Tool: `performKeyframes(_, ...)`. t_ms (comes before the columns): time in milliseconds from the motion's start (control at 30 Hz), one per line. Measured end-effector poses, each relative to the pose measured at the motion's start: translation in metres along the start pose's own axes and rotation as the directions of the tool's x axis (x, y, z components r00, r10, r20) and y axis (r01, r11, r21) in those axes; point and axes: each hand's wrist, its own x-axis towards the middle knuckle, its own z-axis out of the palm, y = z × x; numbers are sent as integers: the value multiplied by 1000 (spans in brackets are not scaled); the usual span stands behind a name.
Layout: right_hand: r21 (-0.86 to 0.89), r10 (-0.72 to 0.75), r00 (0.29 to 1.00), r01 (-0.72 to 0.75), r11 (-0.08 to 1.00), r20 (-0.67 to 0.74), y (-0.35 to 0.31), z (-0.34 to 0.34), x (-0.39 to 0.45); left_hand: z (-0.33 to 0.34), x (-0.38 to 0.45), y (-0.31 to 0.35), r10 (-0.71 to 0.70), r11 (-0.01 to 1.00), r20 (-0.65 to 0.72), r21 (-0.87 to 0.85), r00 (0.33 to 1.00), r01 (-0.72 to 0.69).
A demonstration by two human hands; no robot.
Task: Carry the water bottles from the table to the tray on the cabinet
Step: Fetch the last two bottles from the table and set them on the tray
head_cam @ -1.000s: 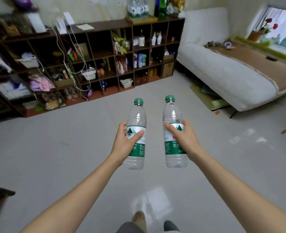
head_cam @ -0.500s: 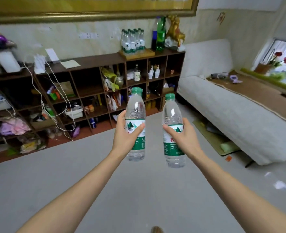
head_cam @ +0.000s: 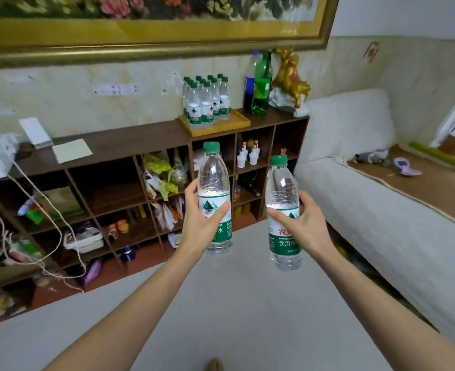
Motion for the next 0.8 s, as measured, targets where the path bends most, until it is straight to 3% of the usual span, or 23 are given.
performKeyframes(400,42,6,999,-4,999,-44,19,29,297,71,304,-37,38,995,89,90,995,-46)
performKeyframes(800,60,-79,979,69,996,190,53,73,603,151,548,-86,12,998,-137,60,990,-4)
